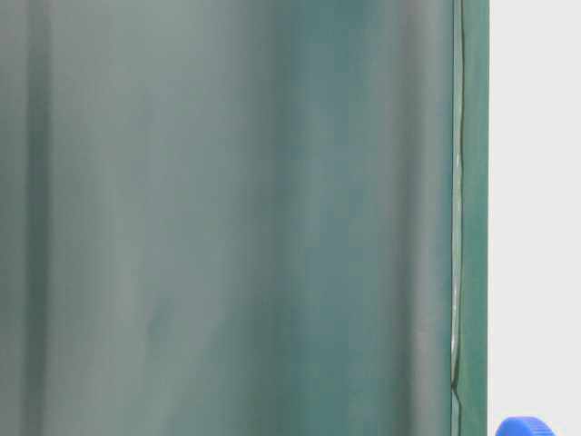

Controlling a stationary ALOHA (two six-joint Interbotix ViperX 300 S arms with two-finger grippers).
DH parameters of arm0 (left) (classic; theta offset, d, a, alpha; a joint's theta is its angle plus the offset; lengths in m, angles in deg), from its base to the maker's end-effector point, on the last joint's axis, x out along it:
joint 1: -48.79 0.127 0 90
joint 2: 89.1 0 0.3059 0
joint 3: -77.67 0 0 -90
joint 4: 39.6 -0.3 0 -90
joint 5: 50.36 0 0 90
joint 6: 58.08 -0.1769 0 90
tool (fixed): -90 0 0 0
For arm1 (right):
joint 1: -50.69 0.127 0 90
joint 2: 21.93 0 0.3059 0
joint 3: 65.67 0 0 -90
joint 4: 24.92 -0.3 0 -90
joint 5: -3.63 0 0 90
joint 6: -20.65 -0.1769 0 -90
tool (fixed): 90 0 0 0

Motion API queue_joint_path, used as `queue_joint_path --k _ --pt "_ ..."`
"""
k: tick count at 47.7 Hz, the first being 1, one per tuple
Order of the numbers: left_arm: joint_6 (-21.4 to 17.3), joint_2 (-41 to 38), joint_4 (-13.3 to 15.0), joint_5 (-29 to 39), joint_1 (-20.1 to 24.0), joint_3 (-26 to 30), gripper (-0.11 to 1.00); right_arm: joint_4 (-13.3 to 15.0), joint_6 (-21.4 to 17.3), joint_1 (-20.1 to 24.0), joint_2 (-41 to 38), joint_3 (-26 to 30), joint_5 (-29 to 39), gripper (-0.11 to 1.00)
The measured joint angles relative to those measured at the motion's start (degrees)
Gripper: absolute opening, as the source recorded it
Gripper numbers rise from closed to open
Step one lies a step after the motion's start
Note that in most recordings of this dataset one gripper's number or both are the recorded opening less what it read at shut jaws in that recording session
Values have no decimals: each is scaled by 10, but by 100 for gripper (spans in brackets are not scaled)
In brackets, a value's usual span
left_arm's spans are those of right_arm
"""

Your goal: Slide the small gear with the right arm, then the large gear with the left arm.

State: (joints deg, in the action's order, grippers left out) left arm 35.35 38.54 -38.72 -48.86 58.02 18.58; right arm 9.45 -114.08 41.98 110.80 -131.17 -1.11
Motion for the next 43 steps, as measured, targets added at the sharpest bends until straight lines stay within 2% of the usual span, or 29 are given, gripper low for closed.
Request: queue_joint_path --k 30,43 --pt "0 11 0 -2 0 -5 0 0 0 0 8 0 1 50" --pt "0 11 0 -19 -17 -6 0 0 0 0 12 0 1 50"
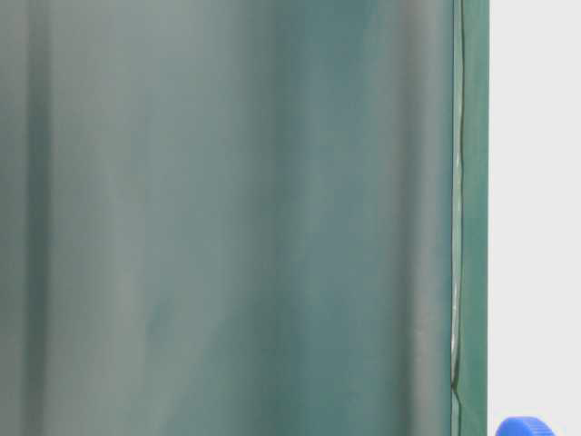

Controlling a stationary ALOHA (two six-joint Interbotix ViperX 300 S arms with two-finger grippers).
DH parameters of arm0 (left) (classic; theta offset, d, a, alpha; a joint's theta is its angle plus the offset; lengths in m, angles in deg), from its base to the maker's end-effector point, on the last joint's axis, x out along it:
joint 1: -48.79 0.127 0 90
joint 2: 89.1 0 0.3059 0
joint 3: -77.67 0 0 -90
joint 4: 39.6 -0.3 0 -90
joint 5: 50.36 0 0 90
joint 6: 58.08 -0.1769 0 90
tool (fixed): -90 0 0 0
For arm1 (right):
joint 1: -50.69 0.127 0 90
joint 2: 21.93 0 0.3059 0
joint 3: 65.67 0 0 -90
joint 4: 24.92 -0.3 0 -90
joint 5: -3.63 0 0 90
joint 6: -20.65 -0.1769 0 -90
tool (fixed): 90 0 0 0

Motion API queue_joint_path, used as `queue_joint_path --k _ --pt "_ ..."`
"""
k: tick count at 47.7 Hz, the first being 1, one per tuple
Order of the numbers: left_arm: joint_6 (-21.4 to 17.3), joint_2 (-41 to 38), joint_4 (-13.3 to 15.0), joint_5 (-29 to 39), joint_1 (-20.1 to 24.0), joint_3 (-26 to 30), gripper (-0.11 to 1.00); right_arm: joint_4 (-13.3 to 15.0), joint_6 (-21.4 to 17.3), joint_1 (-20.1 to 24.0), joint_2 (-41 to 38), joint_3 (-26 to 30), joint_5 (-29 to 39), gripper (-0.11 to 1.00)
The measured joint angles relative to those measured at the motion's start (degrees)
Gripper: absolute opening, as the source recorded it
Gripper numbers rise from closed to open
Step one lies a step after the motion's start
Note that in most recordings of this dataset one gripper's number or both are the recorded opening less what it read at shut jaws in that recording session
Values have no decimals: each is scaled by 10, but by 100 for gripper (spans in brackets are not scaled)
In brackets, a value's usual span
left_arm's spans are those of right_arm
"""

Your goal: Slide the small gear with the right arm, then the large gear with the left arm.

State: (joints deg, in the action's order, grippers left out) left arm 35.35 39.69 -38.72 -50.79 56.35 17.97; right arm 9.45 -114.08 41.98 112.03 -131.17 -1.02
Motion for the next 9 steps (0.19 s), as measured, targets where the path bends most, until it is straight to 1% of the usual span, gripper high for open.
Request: queue_joint_path --k 9 --pt "3 0 0 -3 -2 1 0 0 0 1 0 0 0 50"
